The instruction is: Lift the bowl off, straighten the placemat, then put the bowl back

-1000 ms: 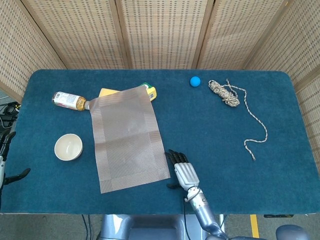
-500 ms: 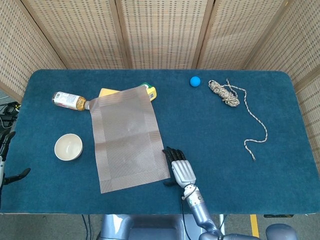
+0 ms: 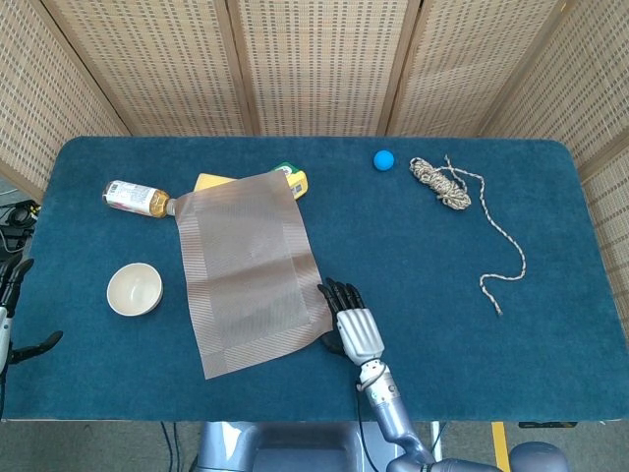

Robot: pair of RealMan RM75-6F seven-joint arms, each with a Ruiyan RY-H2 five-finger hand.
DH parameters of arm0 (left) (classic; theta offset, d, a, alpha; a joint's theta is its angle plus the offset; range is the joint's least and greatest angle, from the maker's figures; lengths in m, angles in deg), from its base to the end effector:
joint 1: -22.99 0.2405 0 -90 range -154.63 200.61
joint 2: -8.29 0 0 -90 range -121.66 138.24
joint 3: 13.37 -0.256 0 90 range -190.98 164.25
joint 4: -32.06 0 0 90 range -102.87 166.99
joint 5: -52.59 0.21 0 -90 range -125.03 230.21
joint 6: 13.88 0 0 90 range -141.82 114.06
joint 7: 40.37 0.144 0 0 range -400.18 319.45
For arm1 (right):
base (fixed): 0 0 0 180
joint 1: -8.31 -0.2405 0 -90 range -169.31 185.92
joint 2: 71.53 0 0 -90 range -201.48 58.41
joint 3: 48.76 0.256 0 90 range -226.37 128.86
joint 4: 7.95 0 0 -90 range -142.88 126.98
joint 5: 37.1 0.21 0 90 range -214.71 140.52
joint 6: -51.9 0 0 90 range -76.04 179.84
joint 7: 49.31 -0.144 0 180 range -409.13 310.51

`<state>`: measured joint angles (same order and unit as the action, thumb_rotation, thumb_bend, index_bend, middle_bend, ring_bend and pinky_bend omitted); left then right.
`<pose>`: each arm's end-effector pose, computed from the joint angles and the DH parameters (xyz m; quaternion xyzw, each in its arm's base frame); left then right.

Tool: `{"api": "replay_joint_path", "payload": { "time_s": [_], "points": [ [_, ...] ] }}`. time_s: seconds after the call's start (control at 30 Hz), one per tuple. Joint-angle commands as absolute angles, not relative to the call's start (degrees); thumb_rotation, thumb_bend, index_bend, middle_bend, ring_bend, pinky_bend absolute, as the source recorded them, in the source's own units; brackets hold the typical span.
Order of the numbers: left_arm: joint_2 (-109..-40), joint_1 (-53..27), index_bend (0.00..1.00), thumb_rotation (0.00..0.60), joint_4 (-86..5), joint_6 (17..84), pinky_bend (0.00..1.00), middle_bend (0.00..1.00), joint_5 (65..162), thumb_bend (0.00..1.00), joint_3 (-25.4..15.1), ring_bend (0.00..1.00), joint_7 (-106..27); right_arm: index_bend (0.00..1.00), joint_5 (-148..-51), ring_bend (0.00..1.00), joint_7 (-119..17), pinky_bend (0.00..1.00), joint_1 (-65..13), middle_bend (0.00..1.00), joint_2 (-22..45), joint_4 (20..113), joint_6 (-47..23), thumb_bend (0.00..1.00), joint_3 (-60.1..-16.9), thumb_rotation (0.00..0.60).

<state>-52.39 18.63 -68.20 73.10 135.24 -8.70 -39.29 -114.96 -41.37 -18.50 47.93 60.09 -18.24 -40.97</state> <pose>-0.2926 0.1826 0.1770 -0.5546 -0.4015 -0.4139 0.5999 -0.1296 -0.2473 -0.1284 0.6181 -0.4941 0.4862 0.3709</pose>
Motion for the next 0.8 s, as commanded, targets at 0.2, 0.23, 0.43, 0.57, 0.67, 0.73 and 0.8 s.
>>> {"api": "replay_joint_path", "payload": {
  "time_s": [0.2,0.23,0.43,0.57,0.67,0.73,0.8],
  "points": [
    [-52.31,18.72,0.00,0.600,-68.14,73.22,0.00,0.00,135.19,0.12,-8.54,0.00,-40.13,0.12,-116.25,0.00,-45.79,0.00,-17.91,0.00,49.42,58.54,-19.27,0.55,-40.81,0.600],
    [-52.32,18.71,0.00,0.600,-68.14,73.17,0.00,0.00,135.16,0.12,-8.54,0.00,-40.13,0.16,-116.40,0.00,-45.96,0.00,-17.89,0.00,49.54,58.34,-19.42,0.53,-40.79,0.600],
    [-52.36,18.68,0.00,0.600,-68.18,73.10,0.00,0.00,135.16,0.12,-8.52,0.00,-40.07,0.35,-117.08,0.00,-46.52,0.00,-17.72,0.00,50.31,57.07,-20.25,0.48,-40.42,0.600],
    [-52.42,18.65,0.00,0.600,-68.19,72.99,0.00,0.00,135.14,0.12,-8.54,0.00,-39.98,0.49,-117.53,0.00,-46.84,0.00,-17.57,0.05,50.63,56.56,-20.62,0.46,-40.44,0.600],
    [-52.45,18.60,0.00,0.600,-68.15,72.89,0.00,0.00,135.03,0.12,-8.49,0.00,-39.98,0.54,-117.69,0.00,-46.90,0.00,-17.52,0.08,50.63,56.55,-20.66,0.45,-40.36,0.600],
    [-52.48,18.58,0.00,0.600,-68.11,72.82,0.00,0.00,134.90,0.12,-8.43,0.00,-40.07,0.56,-117.80,0.00,-46.97,0.00,-17.48,0.09,50.60,56.58,-20.68,0.45,-40.34,0.600],
    [-52.51,18.56,0.00,0.600,-68.07,72.73,0.00,0.00,134.83,0.12,-8.41,0.00,-40.18,0.59,-117.86,0.00,-46.91,0.00,-17.42,0.11,50.61,56.53,-20.70,0.45,-40.35,0.600]
  ]
}}
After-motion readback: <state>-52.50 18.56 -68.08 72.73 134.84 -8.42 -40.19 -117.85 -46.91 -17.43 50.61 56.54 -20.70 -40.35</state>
